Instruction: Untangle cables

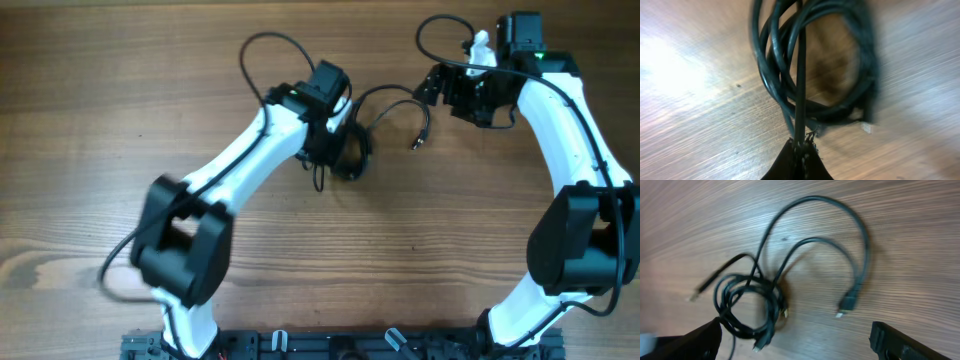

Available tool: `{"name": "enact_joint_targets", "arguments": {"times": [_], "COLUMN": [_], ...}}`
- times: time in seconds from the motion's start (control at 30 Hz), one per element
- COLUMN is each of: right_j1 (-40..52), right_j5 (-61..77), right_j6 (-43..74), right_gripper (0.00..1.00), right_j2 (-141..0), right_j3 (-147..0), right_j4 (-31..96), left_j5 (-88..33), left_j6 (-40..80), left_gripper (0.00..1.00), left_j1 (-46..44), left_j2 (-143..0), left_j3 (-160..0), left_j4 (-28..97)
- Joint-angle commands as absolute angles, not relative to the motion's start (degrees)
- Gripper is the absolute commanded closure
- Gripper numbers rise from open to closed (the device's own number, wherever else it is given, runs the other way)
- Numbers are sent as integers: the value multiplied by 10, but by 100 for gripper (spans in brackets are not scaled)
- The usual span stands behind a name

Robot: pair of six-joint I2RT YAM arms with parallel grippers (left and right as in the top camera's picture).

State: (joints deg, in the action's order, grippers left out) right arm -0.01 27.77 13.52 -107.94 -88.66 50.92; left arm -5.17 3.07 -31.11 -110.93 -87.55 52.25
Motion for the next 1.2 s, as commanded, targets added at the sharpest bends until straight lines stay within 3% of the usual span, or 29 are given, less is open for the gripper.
{"name": "enact_joint_targets", "arguments": {"times": [0.0, 0.33, 0.63, 0.77, 1.17], "right_j1": [29, 90, 97, 98, 123], "right_j5": [347, 395, 378, 434, 627], "right_j6": [121, 121, 167, 150, 201], "right_gripper": [4, 7, 9, 11, 13], "right_j2": [-1093, -1112, -1113, -1113, -1151], "right_j3": [-895, -895, -886, -885, -885], "right_j4": [497, 463, 459, 454, 361], "left_j5": [-82, -148, -161, -195, -250], "left_j6": [69, 100, 287, 366, 384], "left_gripper": [96, 96, 96, 96, 96], "left_j1": [-310, -307, -232, -216, -216], "left_j2": [-1006, -928, -846, -812, -806], "left_j3": [-901, -901, -901, -901, -901], "left_j4": [505, 459, 365, 304, 261]}}
